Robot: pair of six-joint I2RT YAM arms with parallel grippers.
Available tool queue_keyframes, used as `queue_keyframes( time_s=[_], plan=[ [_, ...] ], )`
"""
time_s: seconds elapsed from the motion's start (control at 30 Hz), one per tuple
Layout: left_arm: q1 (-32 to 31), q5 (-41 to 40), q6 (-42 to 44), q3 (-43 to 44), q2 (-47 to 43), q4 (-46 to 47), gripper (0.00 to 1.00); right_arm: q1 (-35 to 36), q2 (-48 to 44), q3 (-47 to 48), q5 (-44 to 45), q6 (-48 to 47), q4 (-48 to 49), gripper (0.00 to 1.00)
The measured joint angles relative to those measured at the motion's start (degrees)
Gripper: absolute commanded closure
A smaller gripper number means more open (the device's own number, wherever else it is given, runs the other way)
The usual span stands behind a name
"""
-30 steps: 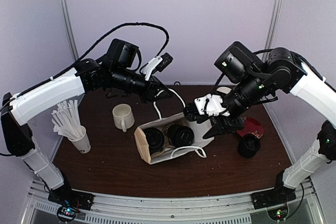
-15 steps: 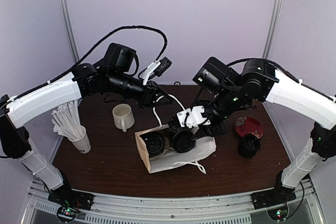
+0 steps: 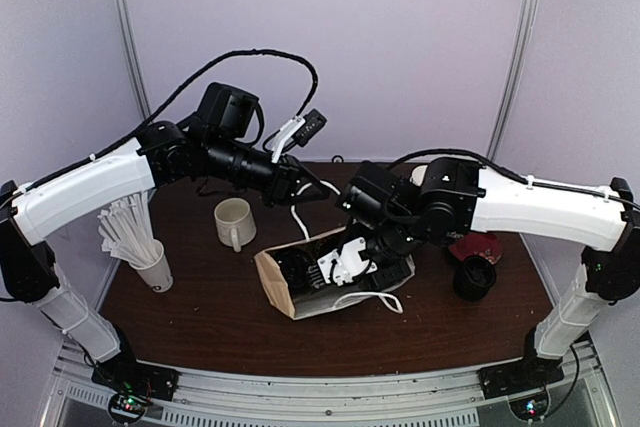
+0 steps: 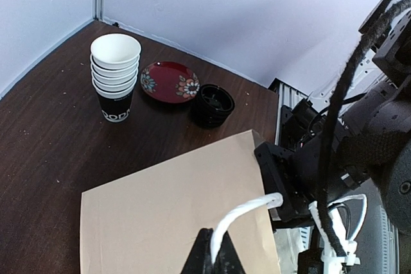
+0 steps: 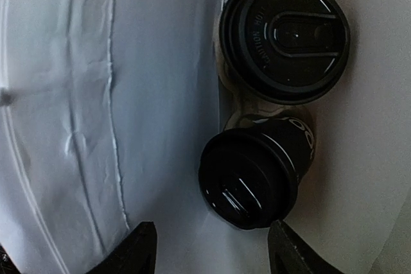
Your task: Pack the takeout coffee
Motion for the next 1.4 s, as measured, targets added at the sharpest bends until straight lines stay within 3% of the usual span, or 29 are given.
queue_keyframes(
  time_s=[0.4,0.67,0.9,1.1,1.4],
  plan=[
    [0.0,0.0,1.05,-0.07,0.02,-0.13,1.0,0.61,2.38,-2.64,8.37,-2.38,6.69,0.28],
    [0.0,-0.26,2.05,-0.07,0.02,-0.26,1.0,0.61,3.13,-3.54,10.27,-3.76,9.31,0.02],
    [0.0,-0.26,2.6,-0.07,0.02,-0.37,1.0,0.48,5.64,-5.29,11.89,-4.59,11.78,0.01],
    [0.02,-0.26,3.32,-0.07,0.02,-1.33,1.0,-0.5,7.91,-5.31,12.0,-4.57,14.23,0.06],
    [0.02,-0.46,3.58,-0.74,-0.07,-1.53,1.0,-2.25,9.77,-3.58,11.76,-4.09,15.37,0.44]
  ],
)
